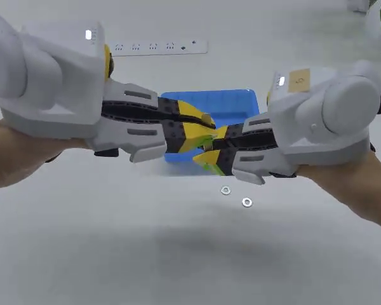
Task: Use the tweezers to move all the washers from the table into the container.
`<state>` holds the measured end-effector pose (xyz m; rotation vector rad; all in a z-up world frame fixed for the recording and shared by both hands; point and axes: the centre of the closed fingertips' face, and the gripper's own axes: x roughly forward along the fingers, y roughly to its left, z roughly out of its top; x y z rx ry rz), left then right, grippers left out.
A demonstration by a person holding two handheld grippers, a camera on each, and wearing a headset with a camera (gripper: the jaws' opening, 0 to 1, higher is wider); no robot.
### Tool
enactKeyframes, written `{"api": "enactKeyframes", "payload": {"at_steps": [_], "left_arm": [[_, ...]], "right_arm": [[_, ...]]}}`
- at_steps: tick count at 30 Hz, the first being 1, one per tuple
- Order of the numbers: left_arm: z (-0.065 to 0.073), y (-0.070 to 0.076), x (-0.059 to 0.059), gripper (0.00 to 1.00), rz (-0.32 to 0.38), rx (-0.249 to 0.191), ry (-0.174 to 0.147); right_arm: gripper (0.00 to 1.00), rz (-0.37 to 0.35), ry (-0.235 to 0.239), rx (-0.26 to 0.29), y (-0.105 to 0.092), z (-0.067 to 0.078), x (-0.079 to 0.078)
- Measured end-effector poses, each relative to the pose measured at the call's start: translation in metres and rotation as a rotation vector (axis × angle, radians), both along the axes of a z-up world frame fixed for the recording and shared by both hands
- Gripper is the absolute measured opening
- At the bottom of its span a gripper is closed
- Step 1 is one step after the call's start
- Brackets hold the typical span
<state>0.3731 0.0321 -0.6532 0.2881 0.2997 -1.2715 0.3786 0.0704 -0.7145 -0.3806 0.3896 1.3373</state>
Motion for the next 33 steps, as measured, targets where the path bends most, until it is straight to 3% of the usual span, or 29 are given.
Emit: {"api": "enactKeyframes", "payload": {"at_steps": [9, 12, 18, 21, 27, 33], "left_arm": [[0.009, -0.001, 0.019, 0.07, -0.001, -0.011, -0.028], [0.008, -0.001, 0.027, 0.07, -0.001, -0.007, -0.055], [0.000, -0.004, 0.046, 0.07, 0.000, -0.009, -0.062], [-0.003, -0.005, 0.055, 0.07, -0.002, -0.011, -0.060], [-0.023, -0.011, 0.075, 0.07, -0.029, 0.005, -0.035], [-0.039, -0.013, 0.086, 0.07, -0.024, 0.003, -0.007]], "right_arm": [[0.11, -0.014, -0.041, -0.003, 0.000, 0.009, 0.021], [0.11, -0.017, -0.052, -0.006, -0.001, 0.009, 0.029], [0.11, -0.015, -0.071, -0.030, -0.004, 0.002, 0.047], [0.11, -0.026, -0.068, -0.028, -0.006, -0.004, 0.059], [0.11, -0.045, -0.055, -0.046, -0.010, -0.019, 0.073], [0.11, -0.075, 0.010, -0.039, -0.013, -0.038, 0.086]]}}
